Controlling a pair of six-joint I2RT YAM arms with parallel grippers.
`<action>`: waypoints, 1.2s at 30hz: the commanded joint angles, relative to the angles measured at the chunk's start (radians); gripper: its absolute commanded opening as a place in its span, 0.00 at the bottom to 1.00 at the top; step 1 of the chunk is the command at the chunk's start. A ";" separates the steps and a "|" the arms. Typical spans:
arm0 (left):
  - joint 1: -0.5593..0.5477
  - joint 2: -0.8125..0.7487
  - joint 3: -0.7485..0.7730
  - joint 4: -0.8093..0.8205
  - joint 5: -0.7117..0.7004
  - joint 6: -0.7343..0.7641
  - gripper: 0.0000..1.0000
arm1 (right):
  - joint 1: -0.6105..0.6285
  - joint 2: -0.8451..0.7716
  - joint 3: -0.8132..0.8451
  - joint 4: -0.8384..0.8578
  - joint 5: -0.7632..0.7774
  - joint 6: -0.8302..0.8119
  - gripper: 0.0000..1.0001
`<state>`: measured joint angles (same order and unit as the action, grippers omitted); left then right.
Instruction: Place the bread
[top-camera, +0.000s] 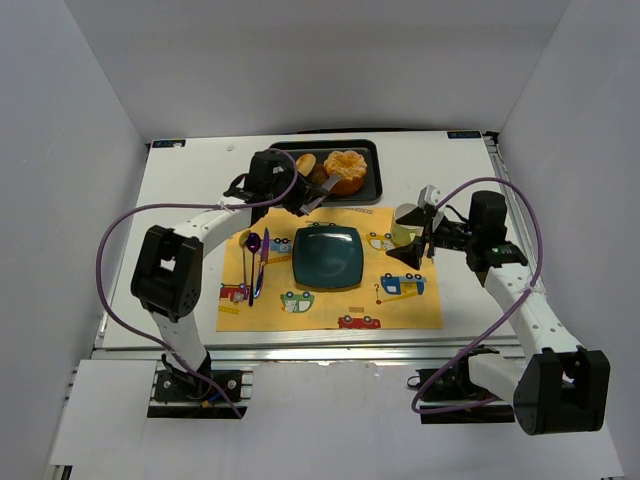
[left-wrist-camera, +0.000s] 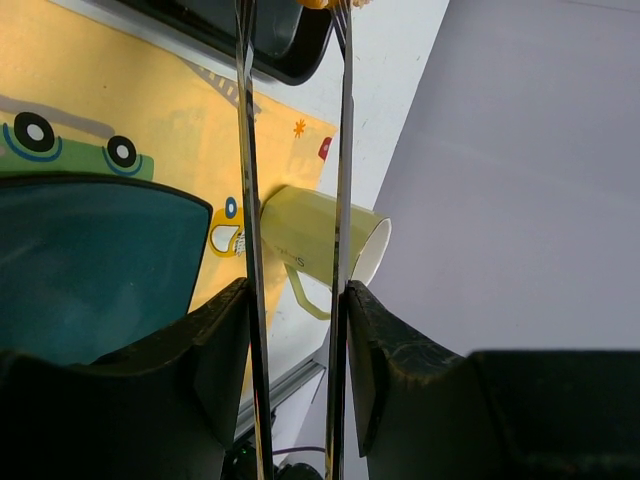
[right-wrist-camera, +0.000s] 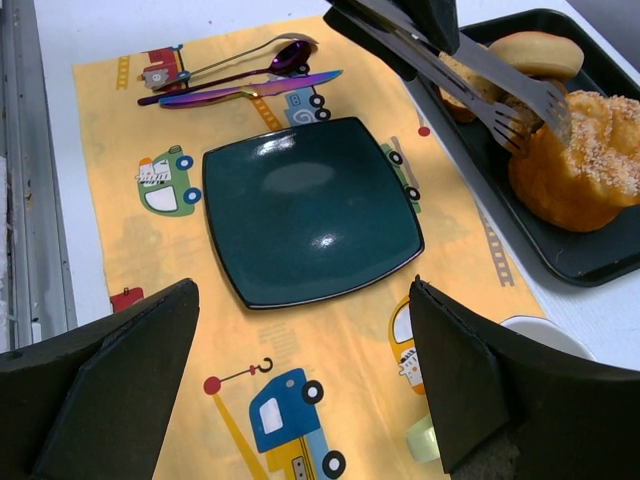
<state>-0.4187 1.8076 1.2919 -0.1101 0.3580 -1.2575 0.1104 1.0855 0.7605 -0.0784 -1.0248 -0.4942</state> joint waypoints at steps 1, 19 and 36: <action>-0.003 0.001 0.052 0.033 0.006 -0.011 0.51 | -0.006 -0.022 -0.009 0.019 -0.026 -0.004 0.89; -0.005 0.019 0.011 0.064 0.001 -0.034 0.44 | -0.006 -0.027 -0.012 0.029 -0.032 0.013 0.89; -0.005 0.018 0.032 0.093 0.036 0.001 0.06 | -0.008 -0.030 -0.007 0.019 -0.035 0.016 0.89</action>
<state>-0.4194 1.8599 1.3006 -0.0307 0.3767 -1.2823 0.1059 1.0779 0.7544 -0.0784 -1.0355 -0.4816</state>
